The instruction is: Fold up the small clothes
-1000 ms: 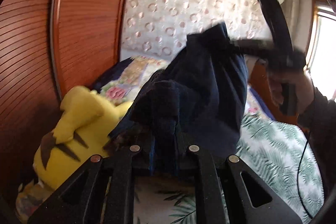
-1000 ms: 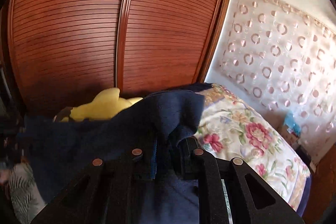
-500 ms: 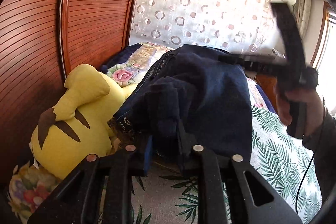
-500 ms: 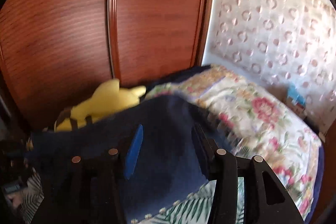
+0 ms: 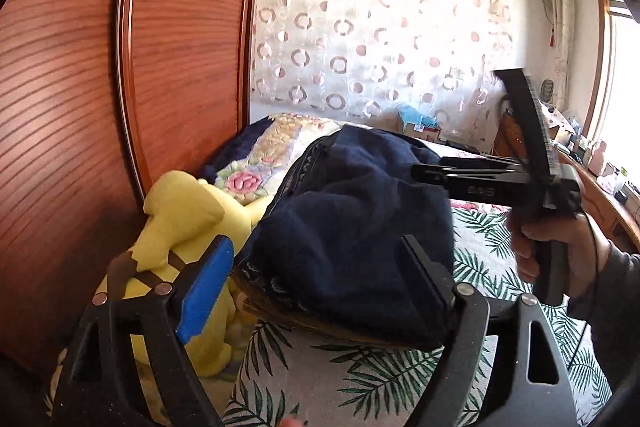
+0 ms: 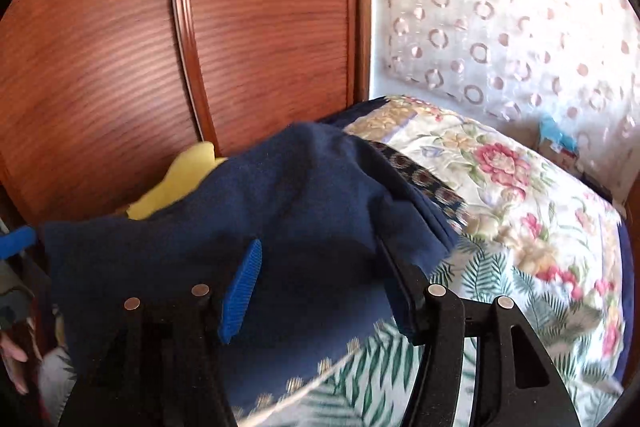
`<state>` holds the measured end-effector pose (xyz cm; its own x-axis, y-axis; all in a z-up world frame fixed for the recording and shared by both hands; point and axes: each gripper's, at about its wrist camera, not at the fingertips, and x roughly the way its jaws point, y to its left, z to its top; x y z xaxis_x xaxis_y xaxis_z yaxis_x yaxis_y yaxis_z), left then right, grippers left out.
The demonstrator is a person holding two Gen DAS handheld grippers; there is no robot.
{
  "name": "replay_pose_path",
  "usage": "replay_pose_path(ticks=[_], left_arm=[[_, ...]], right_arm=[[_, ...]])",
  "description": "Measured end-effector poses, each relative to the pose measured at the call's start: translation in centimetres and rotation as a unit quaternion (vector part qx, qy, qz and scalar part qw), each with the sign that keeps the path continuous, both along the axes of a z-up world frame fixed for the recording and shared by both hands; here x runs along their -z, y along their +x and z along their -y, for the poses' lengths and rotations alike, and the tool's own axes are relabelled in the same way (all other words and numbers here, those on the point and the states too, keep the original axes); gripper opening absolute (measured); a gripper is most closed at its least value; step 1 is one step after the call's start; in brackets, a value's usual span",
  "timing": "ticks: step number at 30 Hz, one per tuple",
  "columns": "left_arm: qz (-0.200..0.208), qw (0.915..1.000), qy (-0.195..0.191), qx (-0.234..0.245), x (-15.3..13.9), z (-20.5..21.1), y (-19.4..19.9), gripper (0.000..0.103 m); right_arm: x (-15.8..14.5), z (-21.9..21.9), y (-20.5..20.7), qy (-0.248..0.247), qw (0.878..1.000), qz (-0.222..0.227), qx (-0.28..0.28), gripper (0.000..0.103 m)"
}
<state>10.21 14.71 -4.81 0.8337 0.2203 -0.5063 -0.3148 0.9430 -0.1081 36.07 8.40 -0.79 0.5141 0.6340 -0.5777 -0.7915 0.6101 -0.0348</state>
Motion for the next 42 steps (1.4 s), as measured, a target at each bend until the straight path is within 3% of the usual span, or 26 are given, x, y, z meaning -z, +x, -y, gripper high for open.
replay_pose_path(ticks=[8,20,31,35,42], left_arm=[[0.005,0.9993,0.008,0.037,-1.1,3.2,-1.1,0.084],[0.01,0.9948,0.033,0.095,-2.0,10.6,-2.2,0.084],[0.031,0.985,0.046,0.163,-4.8,17.4,-2.8,0.084],[0.047,0.9825,0.052,0.173,-6.3,19.0,-3.2,0.084],[0.06,0.9832,0.054,0.164,-7.4,20.1,-4.1,0.084]], right_arm=[[-0.5,7.1,-7.9,0.022,0.999,0.027,0.034,0.062],[-0.9,17.2,-20.1,0.058,0.99,0.054,0.118,0.082],[-3.8,26.6,-31.1,0.1,0.954,0.101,0.265,0.082],[-5.0,28.2,-33.3,0.113,0.943,0.11,0.292,0.082],[-5.5,29.1,-35.3,0.125,0.937,0.114,0.306,0.082]])
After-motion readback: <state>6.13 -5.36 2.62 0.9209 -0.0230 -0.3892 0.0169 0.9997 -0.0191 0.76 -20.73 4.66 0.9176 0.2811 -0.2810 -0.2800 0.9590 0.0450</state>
